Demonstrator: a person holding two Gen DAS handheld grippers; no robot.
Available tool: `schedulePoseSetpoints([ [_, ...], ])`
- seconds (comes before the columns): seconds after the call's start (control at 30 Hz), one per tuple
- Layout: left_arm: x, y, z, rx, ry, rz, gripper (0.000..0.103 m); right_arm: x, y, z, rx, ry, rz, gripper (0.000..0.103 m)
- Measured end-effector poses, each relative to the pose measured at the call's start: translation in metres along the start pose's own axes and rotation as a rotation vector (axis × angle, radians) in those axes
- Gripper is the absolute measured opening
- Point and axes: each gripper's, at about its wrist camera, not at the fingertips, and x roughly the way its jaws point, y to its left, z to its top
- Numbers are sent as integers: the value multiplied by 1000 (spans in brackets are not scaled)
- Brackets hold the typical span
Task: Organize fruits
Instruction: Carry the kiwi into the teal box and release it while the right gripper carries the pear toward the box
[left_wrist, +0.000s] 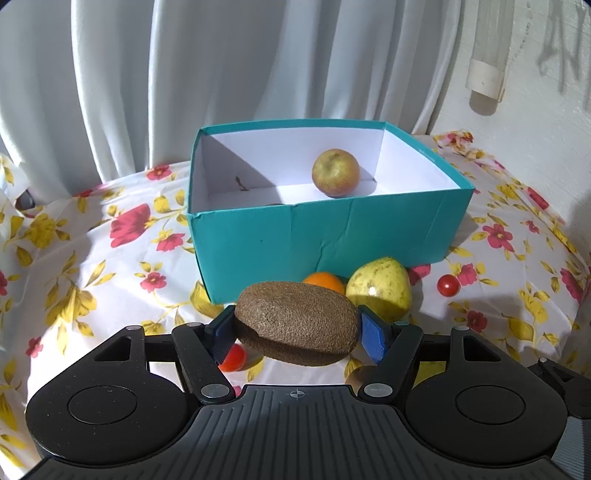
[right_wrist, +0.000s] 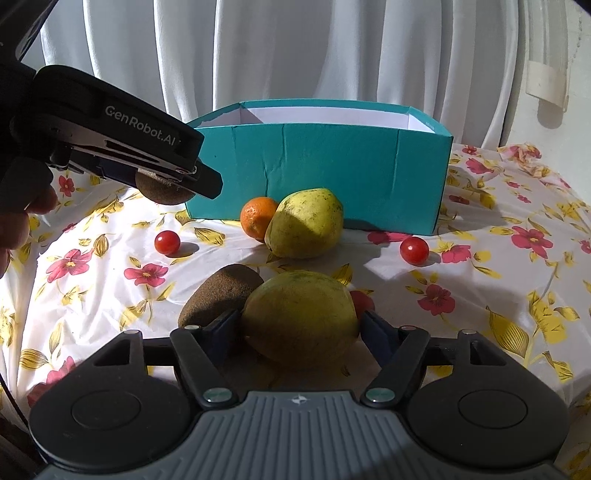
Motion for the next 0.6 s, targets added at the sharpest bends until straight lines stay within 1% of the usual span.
schedulePoseSetpoints([
  [0.13,1,0,0,-1,6,-4,73,3,-1,-1,2,2,14,72],
  [0.23,1,0,0,-1,7,-4,73,6,-7,-2,33,7,41,72],
  [0.43,2,-1,0,1,7,-6,73,9,-11,-2,50,5,70,72],
  [0.6,3,-2,0,-1,9,-3,73,9,-11,-3,40,-5,75,71],
])
